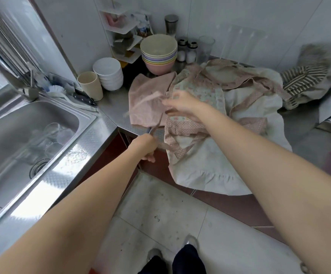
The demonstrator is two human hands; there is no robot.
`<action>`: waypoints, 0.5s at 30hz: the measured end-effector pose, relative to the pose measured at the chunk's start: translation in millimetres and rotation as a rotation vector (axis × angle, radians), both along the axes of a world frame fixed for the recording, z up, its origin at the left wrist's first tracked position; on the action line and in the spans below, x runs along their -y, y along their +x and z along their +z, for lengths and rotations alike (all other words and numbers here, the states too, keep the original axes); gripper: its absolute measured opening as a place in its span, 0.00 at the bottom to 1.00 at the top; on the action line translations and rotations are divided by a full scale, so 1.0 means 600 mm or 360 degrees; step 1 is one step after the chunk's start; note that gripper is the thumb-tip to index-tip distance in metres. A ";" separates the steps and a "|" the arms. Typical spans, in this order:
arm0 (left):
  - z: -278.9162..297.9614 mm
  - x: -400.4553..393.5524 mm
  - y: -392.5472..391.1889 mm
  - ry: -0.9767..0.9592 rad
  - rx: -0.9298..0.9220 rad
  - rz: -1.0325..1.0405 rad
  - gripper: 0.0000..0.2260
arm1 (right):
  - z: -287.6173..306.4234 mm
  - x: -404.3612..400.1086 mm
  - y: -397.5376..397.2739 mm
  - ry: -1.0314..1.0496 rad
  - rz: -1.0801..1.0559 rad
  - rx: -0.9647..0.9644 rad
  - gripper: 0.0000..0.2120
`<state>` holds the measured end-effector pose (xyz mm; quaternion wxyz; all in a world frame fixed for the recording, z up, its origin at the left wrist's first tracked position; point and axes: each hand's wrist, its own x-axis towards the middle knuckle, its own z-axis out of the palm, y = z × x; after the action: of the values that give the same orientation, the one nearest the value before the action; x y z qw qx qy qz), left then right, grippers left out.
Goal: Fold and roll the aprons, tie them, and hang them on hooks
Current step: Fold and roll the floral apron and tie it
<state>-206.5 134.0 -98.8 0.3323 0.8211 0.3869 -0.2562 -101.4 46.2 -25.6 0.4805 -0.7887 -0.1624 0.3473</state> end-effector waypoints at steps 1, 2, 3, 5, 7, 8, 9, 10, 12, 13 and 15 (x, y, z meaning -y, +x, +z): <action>-0.001 0.003 -0.008 0.0161 -0.0076 -0.0157 0.15 | -0.019 0.016 -0.005 -0.0193 0.0103 0.0107 0.23; 0.000 0.009 -0.016 0.0361 -0.0080 -0.0339 0.13 | -0.037 0.034 -0.010 -0.0416 0.0234 0.0244 0.20; -0.004 0.019 -0.021 0.0545 0.0028 -0.0541 0.11 | -0.060 0.060 -0.021 -0.0622 0.0375 0.0325 0.19; -0.005 0.043 -0.029 0.0799 0.0366 -0.0966 0.13 | -0.095 0.101 -0.037 -0.0998 0.0707 0.0398 0.25; -0.014 0.075 -0.034 0.0815 0.0394 -0.1494 0.21 | -0.128 0.148 -0.055 -0.1224 0.0803 0.0439 0.27; -0.024 0.087 -0.035 0.0840 0.0305 -0.1674 0.25 | -0.142 0.167 -0.061 -0.1256 0.0784 0.0488 0.30; -0.035 0.098 -0.035 0.0893 0.0217 -0.1761 0.28 | -0.152 0.185 -0.069 -0.1261 0.0731 0.0531 0.33; -0.041 0.104 -0.034 0.0941 0.0140 -0.1795 0.30 | -0.159 0.199 -0.071 -0.1272 0.0687 0.0571 0.37; -0.056 0.113 -0.030 0.1018 0.0008 -0.1842 0.30 | -0.170 0.230 -0.078 -0.1392 0.0672 0.0609 0.41; -0.068 0.113 -0.026 0.1043 -0.0040 -0.1880 0.29 | -0.177 0.246 -0.084 -0.1499 0.0703 0.0598 0.44; -0.083 0.115 -0.020 0.1031 -0.0003 -0.1956 0.30 | -0.192 0.267 -0.097 -0.1743 0.0783 0.0605 0.53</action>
<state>-218.3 64.8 -148.8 -0.1352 0.9489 -0.0910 -0.2703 -159.3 -114.0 -140.6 -0.1244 -0.9079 -0.2203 0.3343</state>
